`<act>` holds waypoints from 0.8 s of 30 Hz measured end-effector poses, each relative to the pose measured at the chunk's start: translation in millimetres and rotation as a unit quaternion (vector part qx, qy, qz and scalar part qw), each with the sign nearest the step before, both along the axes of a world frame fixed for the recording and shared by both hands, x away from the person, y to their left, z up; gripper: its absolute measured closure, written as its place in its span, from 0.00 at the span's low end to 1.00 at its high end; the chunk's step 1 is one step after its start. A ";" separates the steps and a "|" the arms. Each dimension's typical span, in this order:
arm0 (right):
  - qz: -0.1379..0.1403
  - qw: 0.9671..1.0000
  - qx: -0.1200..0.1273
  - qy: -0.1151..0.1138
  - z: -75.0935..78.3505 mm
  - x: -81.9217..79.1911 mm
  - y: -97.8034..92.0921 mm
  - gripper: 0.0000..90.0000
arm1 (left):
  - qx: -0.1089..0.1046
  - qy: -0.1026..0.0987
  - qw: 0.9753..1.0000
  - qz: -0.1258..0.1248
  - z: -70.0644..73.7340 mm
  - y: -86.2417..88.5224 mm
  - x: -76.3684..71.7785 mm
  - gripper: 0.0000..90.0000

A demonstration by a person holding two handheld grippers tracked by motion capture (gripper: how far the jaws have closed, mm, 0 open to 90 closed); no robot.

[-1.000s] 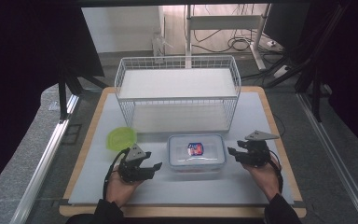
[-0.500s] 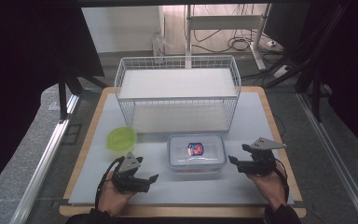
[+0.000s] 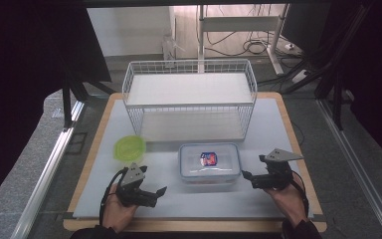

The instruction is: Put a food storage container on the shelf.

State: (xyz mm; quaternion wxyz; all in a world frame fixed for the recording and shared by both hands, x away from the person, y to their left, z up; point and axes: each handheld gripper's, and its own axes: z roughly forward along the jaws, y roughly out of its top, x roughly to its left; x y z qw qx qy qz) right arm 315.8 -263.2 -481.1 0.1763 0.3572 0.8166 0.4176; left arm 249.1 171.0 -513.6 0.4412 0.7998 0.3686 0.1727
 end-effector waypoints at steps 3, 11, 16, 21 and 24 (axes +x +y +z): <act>-0.001 1.000 0.002 0.002 -0.1 0.3 -0.2 0.11 | -0.002 -0.002 1.000 -0.002 -1.9 -1.1 1.8 0.01; 0.010 1.000 -0.003 0.004 2.7 1.4 2.2 0.11 | 0.001 -0.010 1.000 -0.027 2.5 -9.8 7.1 0.02; 0.022 1.000 -0.003 0.007 5.9 3.8 5.0 0.10 | 0.002 -0.013 0.999 -0.040 7.1 -16.8 14.5 0.02; 0.031 0.999 -0.001 0.014 9.3 6.3 10.0 0.10 | -0.021 -0.002 0.999 -0.044 18.1 -19.0 25.1 0.03; 0.034 0.999 0.009 0.034 9.1 8.7 14.1 0.10 | -0.029 0.008 0.998 -0.048 21.1 -21.4 31.6 0.04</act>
